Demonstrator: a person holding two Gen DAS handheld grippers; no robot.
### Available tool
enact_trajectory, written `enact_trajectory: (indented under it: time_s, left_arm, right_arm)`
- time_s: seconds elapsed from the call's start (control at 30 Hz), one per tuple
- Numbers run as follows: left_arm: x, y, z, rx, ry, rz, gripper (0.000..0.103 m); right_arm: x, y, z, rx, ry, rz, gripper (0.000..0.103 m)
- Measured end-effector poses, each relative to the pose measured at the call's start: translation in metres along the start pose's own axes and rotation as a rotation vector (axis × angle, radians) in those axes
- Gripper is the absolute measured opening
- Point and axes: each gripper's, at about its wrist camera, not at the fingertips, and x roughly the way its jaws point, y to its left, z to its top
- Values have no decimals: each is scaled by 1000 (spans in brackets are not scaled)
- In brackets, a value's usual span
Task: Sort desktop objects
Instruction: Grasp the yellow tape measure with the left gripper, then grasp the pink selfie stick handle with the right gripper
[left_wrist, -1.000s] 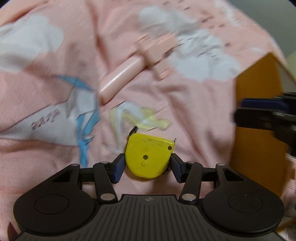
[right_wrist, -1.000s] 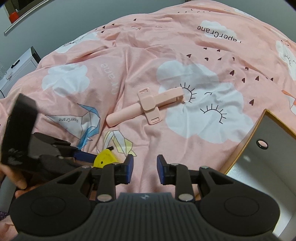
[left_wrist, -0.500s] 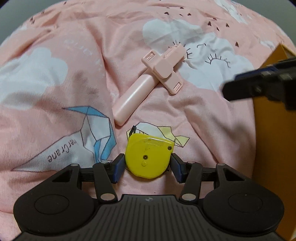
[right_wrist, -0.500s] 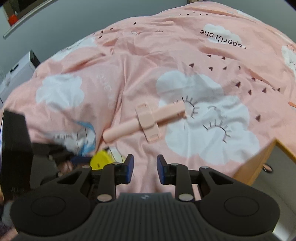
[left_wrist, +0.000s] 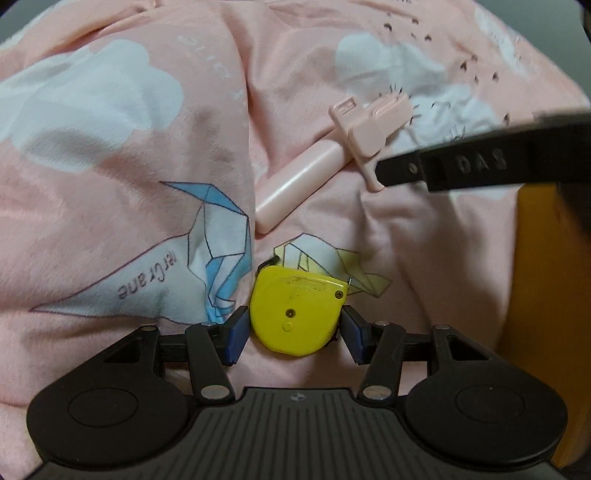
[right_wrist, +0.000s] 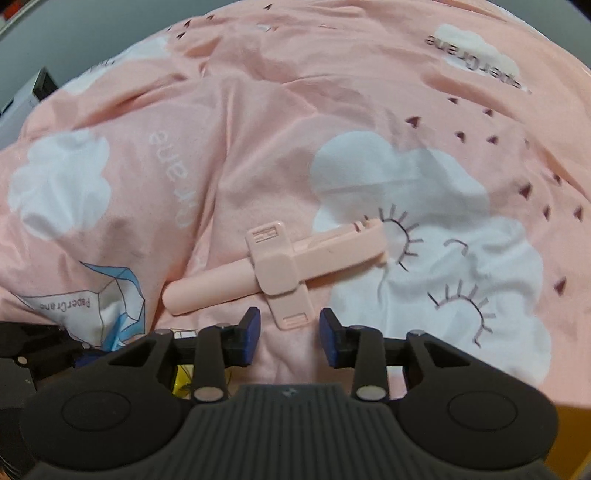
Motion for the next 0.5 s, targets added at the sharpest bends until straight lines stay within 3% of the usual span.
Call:
enact_trajectory:
  time_s: [0.27,0.33,0.5]
  left_arm:
    - [5,-13,-1,36,-4,54,61]
    - [4,-15,-2,39,-8,57,60]
    - [-4,-21,-8,78,-27,57,60]
  right_arm:
    - [31,9,10,-77,14,-37,40]
    - [32,10,10,-89,13,-51,34]
    - [21,12,5,-109,-7,-75,32]
